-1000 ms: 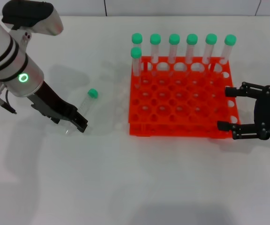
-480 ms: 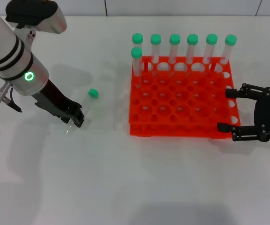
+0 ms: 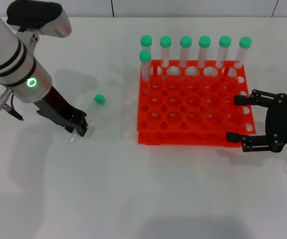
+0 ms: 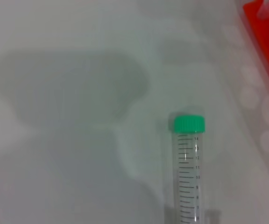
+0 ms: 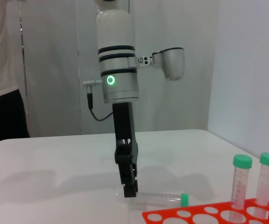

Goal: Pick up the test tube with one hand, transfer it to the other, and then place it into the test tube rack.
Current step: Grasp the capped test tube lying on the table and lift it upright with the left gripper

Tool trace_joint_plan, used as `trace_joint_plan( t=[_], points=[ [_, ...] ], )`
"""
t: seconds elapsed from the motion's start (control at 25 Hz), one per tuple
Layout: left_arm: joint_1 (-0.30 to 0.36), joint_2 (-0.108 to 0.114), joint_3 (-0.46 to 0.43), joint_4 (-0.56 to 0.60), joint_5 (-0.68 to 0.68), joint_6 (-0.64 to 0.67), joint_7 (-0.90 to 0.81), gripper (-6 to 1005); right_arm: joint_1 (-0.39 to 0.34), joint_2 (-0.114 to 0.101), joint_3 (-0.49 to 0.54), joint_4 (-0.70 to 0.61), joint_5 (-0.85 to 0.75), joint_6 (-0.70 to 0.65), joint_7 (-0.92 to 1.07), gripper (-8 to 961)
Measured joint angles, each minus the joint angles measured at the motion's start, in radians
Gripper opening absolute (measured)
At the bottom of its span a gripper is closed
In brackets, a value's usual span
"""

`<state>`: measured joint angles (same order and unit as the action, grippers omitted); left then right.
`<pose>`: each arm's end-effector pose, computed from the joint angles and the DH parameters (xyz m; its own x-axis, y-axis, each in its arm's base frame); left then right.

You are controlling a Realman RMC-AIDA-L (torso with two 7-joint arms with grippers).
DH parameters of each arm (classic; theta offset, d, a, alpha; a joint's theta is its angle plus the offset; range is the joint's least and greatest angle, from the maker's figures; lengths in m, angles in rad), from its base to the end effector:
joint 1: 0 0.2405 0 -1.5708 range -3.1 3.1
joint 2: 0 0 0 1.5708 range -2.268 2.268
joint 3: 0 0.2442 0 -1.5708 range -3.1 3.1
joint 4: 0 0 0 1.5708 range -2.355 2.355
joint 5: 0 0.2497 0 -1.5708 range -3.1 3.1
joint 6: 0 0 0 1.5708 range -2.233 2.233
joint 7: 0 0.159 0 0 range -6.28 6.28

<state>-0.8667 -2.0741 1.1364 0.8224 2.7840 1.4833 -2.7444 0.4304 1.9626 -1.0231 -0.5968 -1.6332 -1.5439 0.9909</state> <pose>-0.2167 0.4204 -0.0263 0.3923 0.8997 -0.1914 0.7514 -0.4335 -0.4975 0.2812 0.3464 0.0045 0.8756 0.0048 -0.4830 -0.1541 -0.9449 -0.2887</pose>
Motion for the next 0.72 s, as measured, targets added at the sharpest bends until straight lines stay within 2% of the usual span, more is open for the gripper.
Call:
trace_joint_plan(
  t=[0.32,0.72],
  points=[
    [-0.001,-0.003,0.015,-0.007,0.047,-0.009,-0.025,273,0.003,0.0,0.0,0.0,0.001,-0.004,-0.006,870],
    [-0.03,-0.004,0.041,-0.074,0.051,-0.058,-0.033,271,0.004,0.0,0.0,0.0,0.001,-0.003,-0.013,870]
  ],
)
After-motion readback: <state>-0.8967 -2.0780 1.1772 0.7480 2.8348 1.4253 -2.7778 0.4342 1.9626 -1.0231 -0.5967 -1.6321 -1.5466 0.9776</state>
